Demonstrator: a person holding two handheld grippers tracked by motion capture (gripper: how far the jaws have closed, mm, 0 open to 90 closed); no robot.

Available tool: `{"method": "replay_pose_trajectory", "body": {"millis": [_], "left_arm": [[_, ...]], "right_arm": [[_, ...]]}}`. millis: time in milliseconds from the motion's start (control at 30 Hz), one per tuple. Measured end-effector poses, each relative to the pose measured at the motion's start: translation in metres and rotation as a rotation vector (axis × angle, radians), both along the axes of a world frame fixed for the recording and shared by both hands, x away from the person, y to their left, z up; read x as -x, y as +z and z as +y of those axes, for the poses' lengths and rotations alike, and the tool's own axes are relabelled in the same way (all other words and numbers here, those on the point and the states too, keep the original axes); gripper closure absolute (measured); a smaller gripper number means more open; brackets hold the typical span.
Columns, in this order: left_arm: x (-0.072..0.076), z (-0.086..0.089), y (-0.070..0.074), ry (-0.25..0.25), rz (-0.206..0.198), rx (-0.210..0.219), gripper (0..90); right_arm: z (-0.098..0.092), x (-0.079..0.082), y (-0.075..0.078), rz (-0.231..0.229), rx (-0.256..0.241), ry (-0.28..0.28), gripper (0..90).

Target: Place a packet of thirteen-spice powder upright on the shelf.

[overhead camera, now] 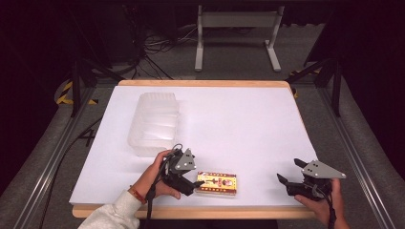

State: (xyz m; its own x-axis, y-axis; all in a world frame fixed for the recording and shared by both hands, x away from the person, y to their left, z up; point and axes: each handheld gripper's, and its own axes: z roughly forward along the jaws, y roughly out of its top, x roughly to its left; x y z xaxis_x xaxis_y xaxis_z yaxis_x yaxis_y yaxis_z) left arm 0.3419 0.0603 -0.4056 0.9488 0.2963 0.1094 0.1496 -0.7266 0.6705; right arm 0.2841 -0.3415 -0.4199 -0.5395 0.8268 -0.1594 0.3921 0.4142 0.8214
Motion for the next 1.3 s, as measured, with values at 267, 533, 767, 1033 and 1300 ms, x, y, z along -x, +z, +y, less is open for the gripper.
{"method": "replay_pose_trajectory", "body": {"millis": [267, 533, 767, 1033, 1300], "left_arm": [[-0.003, -0.031, -0.004, -0.063, 0.017, -0.052, 13.6], [-0.005, -0.057, -0.007, -0.14, 0.054, -0.081, 13.4], [0.0, -0.083, -0.013, -0.199, 0.053, -0.153, 13.0], [-0.003, -0.099, -0.019, -0.24, 0.068, -0.215, 12.8], [-0.008, -0.112, -0.023, -0.282, 0.098, -0.266, 13.1]], "right_arm": [[-0.005, 0.001, 0.002, -0.029, -0.019, -0.04, 21.3], [-0.005, 0.0, 0.0, -0.025, -0.011, -0.038, 21.3], [-0.006, 0.0, 0.0, -0.019, -0.018, -0.038, 21.3], [-0.006, 0.0, 0.0, -0.014, -0.016, -0.041, 21.2], [-0.006, 0.0, -0.001, -0.009, -0.015, -0.04, 21.2]]}}
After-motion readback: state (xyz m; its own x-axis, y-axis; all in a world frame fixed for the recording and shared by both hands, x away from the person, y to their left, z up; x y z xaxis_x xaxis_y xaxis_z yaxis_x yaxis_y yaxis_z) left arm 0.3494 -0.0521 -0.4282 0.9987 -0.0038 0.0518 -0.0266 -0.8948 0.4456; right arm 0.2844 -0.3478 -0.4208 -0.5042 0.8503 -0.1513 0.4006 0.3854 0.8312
